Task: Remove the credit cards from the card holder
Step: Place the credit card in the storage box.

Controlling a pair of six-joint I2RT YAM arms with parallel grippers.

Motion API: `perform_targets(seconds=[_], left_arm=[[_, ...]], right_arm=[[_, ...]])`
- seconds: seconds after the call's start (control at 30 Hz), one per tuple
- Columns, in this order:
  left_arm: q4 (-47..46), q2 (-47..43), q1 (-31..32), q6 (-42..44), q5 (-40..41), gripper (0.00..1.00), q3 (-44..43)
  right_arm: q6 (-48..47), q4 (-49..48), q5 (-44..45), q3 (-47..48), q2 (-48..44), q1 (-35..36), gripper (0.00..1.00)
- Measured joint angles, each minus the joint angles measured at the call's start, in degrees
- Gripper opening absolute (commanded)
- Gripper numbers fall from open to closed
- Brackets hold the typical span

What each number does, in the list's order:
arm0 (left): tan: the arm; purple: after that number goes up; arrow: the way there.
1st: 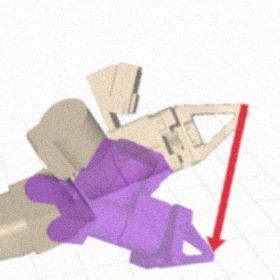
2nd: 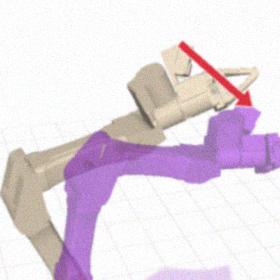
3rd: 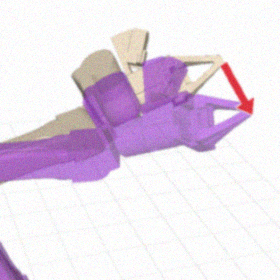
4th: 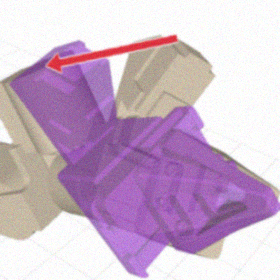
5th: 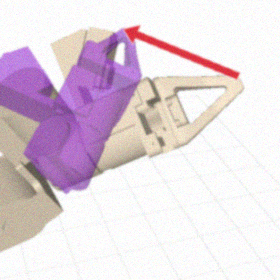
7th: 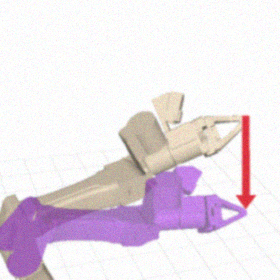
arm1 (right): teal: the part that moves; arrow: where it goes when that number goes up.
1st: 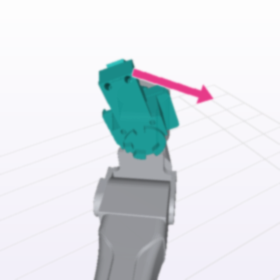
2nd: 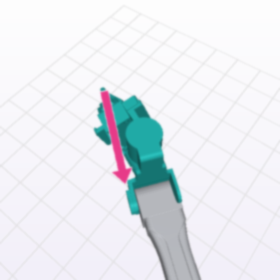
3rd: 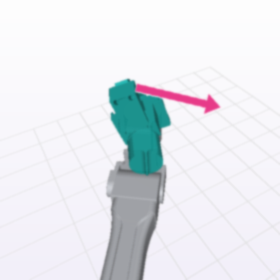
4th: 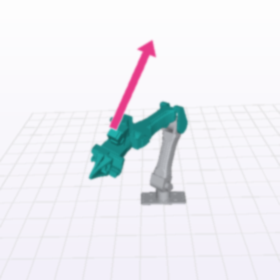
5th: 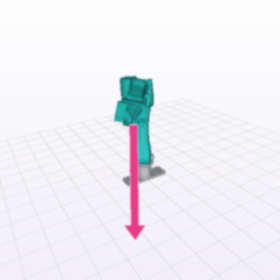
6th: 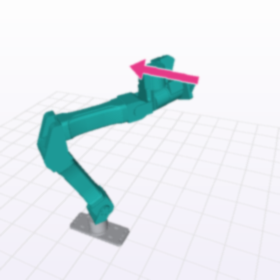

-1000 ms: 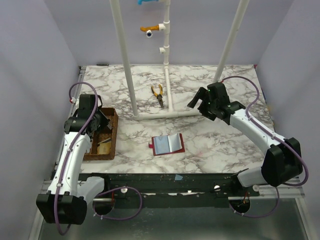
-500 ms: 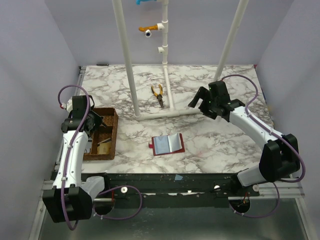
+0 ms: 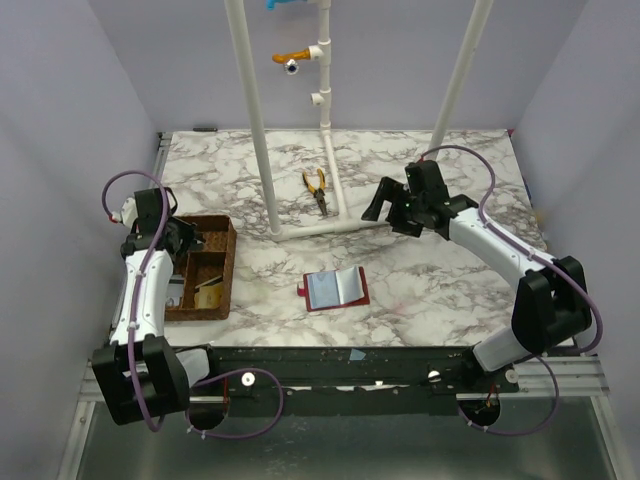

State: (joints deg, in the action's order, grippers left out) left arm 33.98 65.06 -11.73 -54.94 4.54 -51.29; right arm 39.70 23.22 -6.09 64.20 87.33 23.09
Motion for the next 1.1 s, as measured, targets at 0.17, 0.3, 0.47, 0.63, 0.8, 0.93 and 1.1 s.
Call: perform_targets(seconds=[0.17,0.3,0.47,0.63,0.8,0.93,1.1], left_arm=[[-2.32,3.04,-0.55,-0.44,-0.07,0.01,-0.02],[-3.23,4.96,-0.66,-0.42,-0.09,0.03,-0.48],[-4.68,6.16,-0.81,-0.17,-0.24,0.16,-1.11],[-5.01,7.48,-0.96,0.59,-0.28,0.19,-1.99],[-5.6,9.29,-0.98,1.18,-0.55,0.38,-4.04],[-5.68,9.55,-0.96,1.68,-0.76,0.51,-5.18],[-5.62,9.05,-1.03,2.34,-1.42,0.6,-5.2]], right_arm=[[-1.68,-0.09,-0.76,0.13,0.11,0.92,1.0],[-2.25,-0.09,-0.92,0.13,0.11,0.92,1.0],[-2.75,-0.15,-1.09,0.13,0.11,0.92,1.0],[-3.28,-0.44,-1.31,0.2,0.13,0.96,1.0],[-3.43,-0.83,-1.84,0.46,0.24,0.96,1.0],[-3.78,-0.81,-2.19,0.81,0.7,1.25,1.0],[-4.22,-0.76,-2.4,1.66,1.31,1.55,1.0]])
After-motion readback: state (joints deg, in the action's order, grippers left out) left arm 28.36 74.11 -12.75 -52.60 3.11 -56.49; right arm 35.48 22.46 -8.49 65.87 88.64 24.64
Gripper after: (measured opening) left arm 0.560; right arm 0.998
